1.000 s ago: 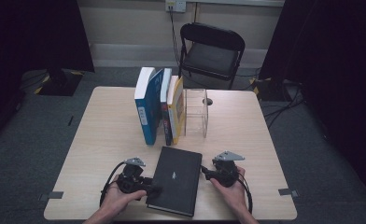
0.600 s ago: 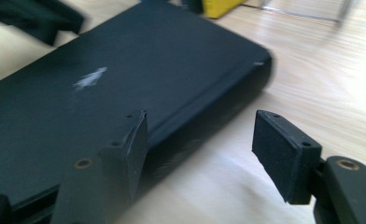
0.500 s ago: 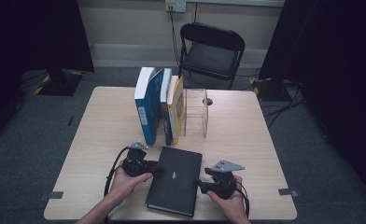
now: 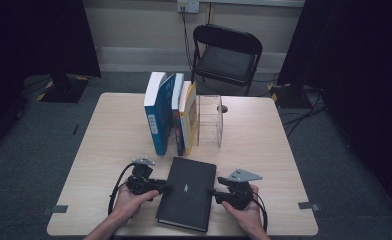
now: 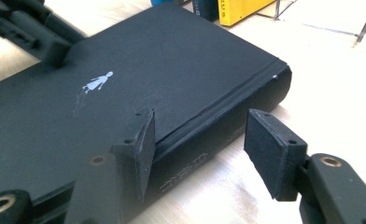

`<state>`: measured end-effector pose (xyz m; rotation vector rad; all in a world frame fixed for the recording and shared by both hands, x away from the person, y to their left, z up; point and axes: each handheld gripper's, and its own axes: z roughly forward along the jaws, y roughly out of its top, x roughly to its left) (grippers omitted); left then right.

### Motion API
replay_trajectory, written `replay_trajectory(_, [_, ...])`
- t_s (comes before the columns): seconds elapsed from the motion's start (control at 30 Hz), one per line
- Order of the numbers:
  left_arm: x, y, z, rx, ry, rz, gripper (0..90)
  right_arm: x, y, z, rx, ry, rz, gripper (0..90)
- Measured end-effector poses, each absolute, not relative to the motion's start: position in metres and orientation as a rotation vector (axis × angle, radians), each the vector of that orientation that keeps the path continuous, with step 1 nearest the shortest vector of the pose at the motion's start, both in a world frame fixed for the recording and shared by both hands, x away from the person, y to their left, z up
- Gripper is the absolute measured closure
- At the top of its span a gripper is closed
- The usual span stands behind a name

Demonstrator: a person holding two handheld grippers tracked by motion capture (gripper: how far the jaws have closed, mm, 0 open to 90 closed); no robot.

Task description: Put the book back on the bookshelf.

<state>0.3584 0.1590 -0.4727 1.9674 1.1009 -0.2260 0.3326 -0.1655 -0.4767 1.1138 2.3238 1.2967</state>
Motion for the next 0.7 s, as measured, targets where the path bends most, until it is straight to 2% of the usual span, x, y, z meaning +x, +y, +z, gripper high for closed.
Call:
replay_trajectory(0.2, [0.359, 0.158, -0.471, 1.965, 1.102, -0.219, 56.6, 0.335, -0.164, -0.476, 1.116, 2.29, 1.272, 44.7])
replay_trajectory(0.37, [0.373, 0.149, -0.473, 1.94, 1.146, -0.229, 50.1, 0.342, -0.164, -0.472, 1.147, 2.262, 1.226, 47.4])
replay_trajectory(0.47, [0.383, 0.148, -0.474, 1.921, 1.156, -0.221, 49.7, 0.343, -0.169, -0.473, 1.18, 2.236, 1.225, 47.4])
replay_trajectory(0.7, [0.388, 0.152, -0.477, 1.865, 1.17, -0.239, 54.8, 0.342, -0.173, -0.484, 1.215, 2.247, 1.145, 48.1])
